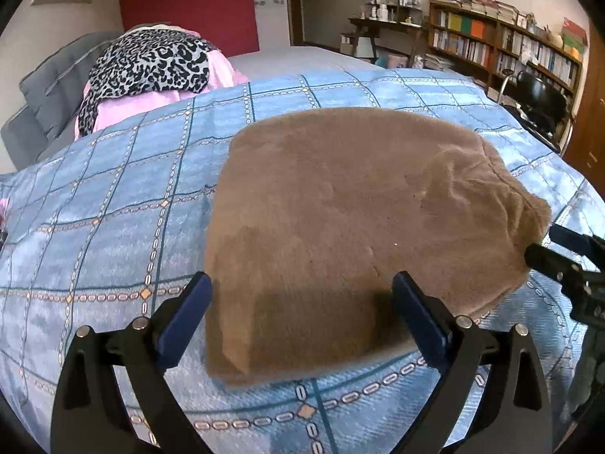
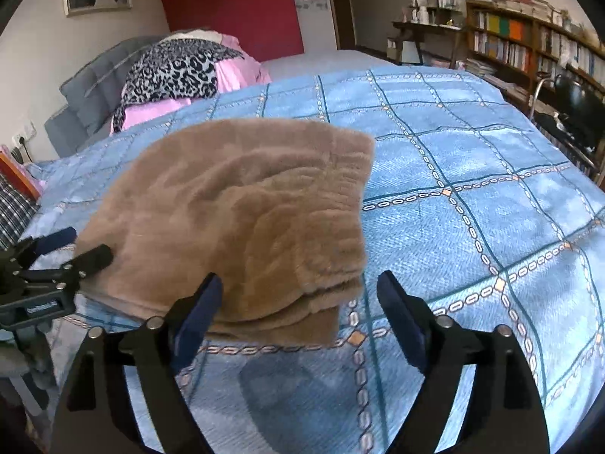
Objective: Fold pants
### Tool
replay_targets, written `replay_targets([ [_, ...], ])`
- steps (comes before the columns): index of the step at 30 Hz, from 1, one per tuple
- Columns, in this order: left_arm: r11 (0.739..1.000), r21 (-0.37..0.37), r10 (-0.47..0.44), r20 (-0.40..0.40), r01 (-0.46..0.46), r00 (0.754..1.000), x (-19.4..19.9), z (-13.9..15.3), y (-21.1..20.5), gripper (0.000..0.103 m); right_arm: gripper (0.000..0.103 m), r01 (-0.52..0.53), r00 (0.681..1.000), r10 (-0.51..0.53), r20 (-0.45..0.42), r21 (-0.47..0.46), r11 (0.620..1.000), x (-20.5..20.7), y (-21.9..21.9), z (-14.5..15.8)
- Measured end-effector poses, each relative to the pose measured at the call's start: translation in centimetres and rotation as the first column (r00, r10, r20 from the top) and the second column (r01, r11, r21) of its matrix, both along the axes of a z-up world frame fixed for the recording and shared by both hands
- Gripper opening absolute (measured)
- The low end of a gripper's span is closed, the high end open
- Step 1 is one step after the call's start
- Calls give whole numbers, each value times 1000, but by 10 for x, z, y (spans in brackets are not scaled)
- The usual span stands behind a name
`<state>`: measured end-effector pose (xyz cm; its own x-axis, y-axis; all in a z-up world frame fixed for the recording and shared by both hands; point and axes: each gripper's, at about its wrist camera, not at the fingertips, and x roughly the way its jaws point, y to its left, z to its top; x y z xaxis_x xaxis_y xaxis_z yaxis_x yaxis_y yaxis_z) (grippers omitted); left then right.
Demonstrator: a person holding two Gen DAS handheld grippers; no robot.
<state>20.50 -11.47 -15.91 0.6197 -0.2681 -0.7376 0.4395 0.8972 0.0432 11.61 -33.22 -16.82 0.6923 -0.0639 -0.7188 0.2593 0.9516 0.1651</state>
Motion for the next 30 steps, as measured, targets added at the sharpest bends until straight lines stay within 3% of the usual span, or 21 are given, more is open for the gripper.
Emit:
replay_targets([
  [10,999,20,38,2,-38,999,-18,11,2,100,95,0,998,2,58,-27,1000,-23,18,18],
  [18,997,-15,74,32,-73,997,-30,27,9,100,95,3,997,4,75,-91,996,-33,29,33],
  [26,997,-36,78,77,-75,994,-41,45,11,100,96,19,994,-10,113,-83,996,-44,30,48],
  [30,993,-5,117,100,-118,988,-44,51,9,100,96,12,993,-1,115,-90,996,-46,32,50],
])
